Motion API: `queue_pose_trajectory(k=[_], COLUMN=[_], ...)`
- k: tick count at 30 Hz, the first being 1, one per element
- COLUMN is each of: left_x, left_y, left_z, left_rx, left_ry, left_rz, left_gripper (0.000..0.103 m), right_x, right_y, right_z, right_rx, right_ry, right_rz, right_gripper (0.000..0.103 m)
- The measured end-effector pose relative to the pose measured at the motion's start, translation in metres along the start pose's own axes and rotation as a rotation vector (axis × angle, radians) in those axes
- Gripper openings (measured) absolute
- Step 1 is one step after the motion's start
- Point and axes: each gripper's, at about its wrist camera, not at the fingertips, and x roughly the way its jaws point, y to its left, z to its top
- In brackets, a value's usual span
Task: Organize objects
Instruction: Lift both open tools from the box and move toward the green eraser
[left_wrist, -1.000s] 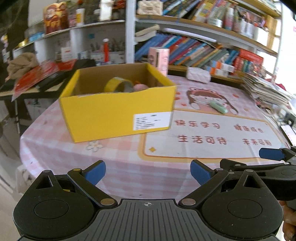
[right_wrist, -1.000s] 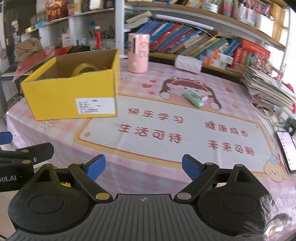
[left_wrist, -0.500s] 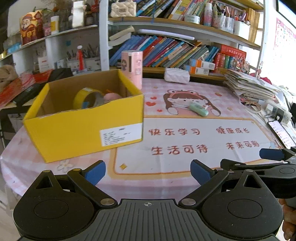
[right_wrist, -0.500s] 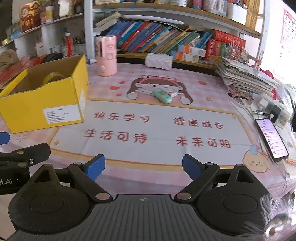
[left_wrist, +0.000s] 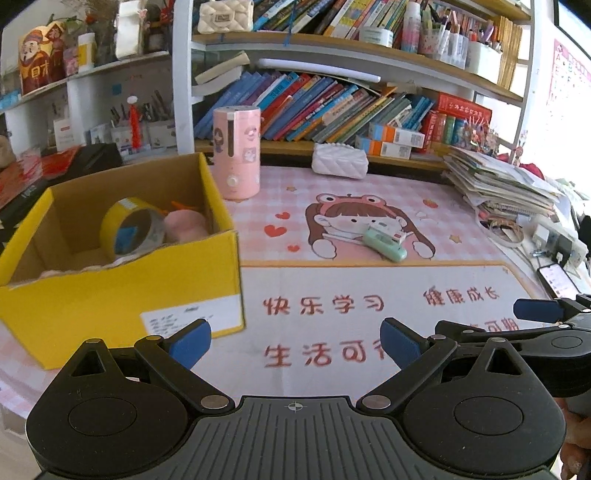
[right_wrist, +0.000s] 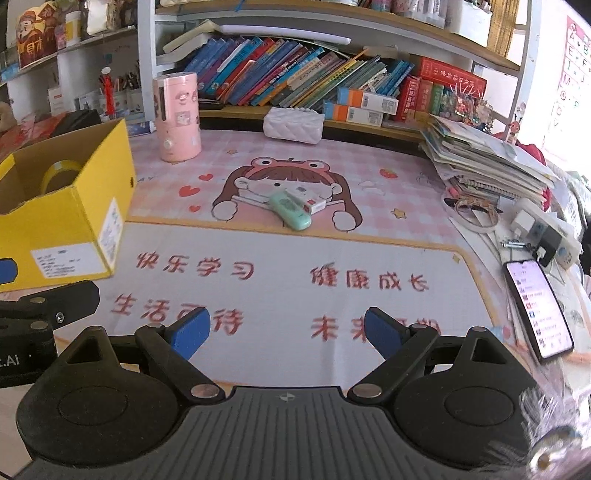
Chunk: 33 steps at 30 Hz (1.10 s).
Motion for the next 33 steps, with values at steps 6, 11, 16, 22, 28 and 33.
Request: queue_pose_trajectory(k=[6,11,16,22,28,33], left_x=[0.023,0.039,0.057,0.076,0.095,0.112], left_y=[-0.013,-0.025,-0.035,-0.043,-0.053,-0.062], left_z=[0.015,0.028,0.037,0.048,0.057,0.063], left_rx=[-0.002,-0.002,-0.012,-0.023,-0.028,-0.013], left_ry=[0.001,-0.002,0.019,0.032,0.05,0.074], left_rz=[-0.003,0.001,0.006,0.025,0.042,0.05], left_gripper=[0.099,0.099,0.099,0.099,0.099,0.099], right_x=[0.02,0.037,0.056,0.082,0.104,0.121], right_y=[-0.016,-0.031,-0.044,-0.054,-0.064,-0.074], right_z=[0.017,0.033,0.047,0.061,0.073,0.077], right_rx=[-0.006,-0.013,-0.025,-0.045,-0.059,-0.052], right_ry=[0.006,0.004,0.015,0.035,0.05,0.078], right_rz=[0.002,0.009,0.027,0.061,0.084,0.089], right_gripper=[0.09,0.09,0.09,0.088,0.087,0.087])
